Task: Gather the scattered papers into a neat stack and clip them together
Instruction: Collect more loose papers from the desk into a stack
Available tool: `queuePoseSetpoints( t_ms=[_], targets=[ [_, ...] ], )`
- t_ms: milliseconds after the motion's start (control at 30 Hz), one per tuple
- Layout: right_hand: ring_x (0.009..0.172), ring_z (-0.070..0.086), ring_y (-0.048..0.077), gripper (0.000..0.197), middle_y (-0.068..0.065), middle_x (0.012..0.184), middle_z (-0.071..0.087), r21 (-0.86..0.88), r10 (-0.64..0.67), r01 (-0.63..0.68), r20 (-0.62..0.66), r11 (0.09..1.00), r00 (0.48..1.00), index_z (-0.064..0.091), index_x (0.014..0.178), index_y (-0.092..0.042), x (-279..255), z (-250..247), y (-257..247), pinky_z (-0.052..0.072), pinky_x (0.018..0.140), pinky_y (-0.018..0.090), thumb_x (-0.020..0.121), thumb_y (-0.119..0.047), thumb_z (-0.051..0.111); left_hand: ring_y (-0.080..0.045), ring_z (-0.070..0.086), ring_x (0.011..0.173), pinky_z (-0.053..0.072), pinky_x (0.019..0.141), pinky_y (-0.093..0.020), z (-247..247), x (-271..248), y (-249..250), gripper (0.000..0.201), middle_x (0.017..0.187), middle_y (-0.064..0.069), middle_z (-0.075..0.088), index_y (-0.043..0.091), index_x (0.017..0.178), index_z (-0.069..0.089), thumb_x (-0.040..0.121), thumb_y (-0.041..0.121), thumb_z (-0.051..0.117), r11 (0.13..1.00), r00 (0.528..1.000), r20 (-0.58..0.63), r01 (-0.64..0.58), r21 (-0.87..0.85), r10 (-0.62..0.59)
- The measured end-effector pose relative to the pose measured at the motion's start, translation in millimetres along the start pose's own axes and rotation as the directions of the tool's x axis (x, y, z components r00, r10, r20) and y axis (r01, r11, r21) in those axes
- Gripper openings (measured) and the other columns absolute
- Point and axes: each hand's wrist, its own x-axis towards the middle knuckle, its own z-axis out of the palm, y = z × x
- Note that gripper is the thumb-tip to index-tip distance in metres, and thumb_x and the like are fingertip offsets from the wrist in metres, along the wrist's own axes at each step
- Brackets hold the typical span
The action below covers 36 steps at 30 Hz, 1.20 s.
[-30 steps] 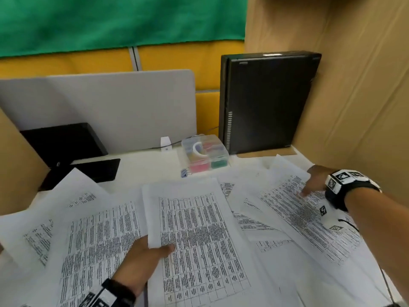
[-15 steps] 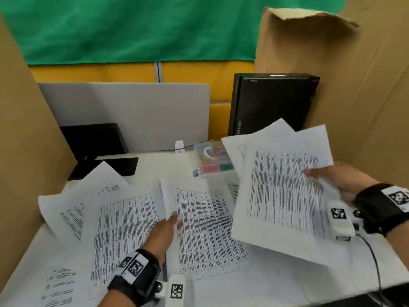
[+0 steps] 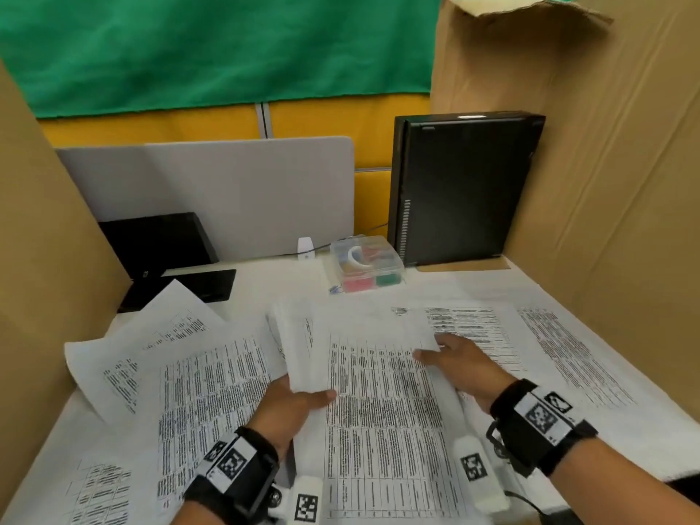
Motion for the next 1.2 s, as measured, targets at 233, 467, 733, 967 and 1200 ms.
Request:
queuePoseSetpoints(
  t_ms=[233, 467, 733, 967, 1200],
  targets=[
    [0.111, 0.072, 0.018, 0.053, 0.001, 0.124, 0.073, 0.147, -0.234, 0.21, 0.168, 0.967, 0.958, 0.06, 0.13, -0.02, -32, -25, -58, 0.058, 0.095, 0.035, 0.08, -0.016, 0.078, 0.004, 0.071, 0.088, 0.049, 0.08, -0.02, -3, -50, 88, 0.013, 0.095, 0.019, 0.078, 0.034, 0.102, 0.068, 0.092, 0.034, 0.06, 0.913, 0.913, 0.015, -0.408, 0.012, 0.408],
    [0.106, 0.074, 0.019, 0.041, 0.004, 0.116, 0.077, 0.375, -0.571, 0.515, 0.048, 0.771, 0.82, 0.069, 0.113, -0.016, -74, -25, -110, 0.061, 0.086, 0.03, 0.082, 0.01, 0.067, -0.005, 0.07, 0.104, 0.049, 0.097, -0.036, -6, -92, 145, 0.02, 0.101, 0.018, 0.078, 0.045, 0.093, 0.077, 0.079, 0.053, 0.064, 0.661, 0.663, -0.038, -0.749, -0.044, 0.748],
    [0.109, 0.073, 0.024, 0.048, 0.008, 0.114, 0.077, 0.259, -0.622, 0.586, 0.083, 0.768, 0.779, 0.072, 0.113, -0.013, -78, -23, -104, 0.056, 0.094, 0.04, 0.066, -0.009, 0.079, -0.017, 0.072, 0.106, 0.052, 0.096, -0.043, -12, -88, 130, 0.051, 0.107, 0.004, 0.078, 0.037, 0.096, 0.078, 0.052, 0.061, 0.085, 0.667, 0.672, -0.025, -0.738, -0.102, 0.74],
    [0.11, 0.072, 0.027, 0.041, 0.009, 0.116, 0.076, 0.312, -0.657, 0.605, 0.091, 0.733, 0.748, 0.073, 0.11, -0.019, -82, -21, -108, 0.056, 0.096, 0.048, 0.071, -0.008, 0.075, -0.016, 0.073, 0.104, 0.051, 0.1, -0.048, -3, -85, 138, 0.017, 0.102, 0.008, 0.079, 0.038, 0.089, 0.08, 0.074, 0.045, 0.076, 0.705, 0.709, -0.074, -0.705, -0.08, 0.701],
    [0.104, 0.072, 0.001, 0.038, -0.016, 0.106, 0.078, 0.17, -0.606, 0.584, 0.139, 0.793, 0.783, 0.075, 0.092, -0.047, -68, 1, -78, 0.055, 0.09, 0.021, 0.074, -0.015, 0.081, -0.025, 0.068, 0.113, 0.047, 0.102, -0.048, -3, -89, 134, 0.037, 0.108, -0.005, 0.077, 0.022, 0.095, 0.077, 0.067, 0.046, 0.076, 0.726, 0.782, -0.173, -0.621, -0.295, 0.598]
  ],
)
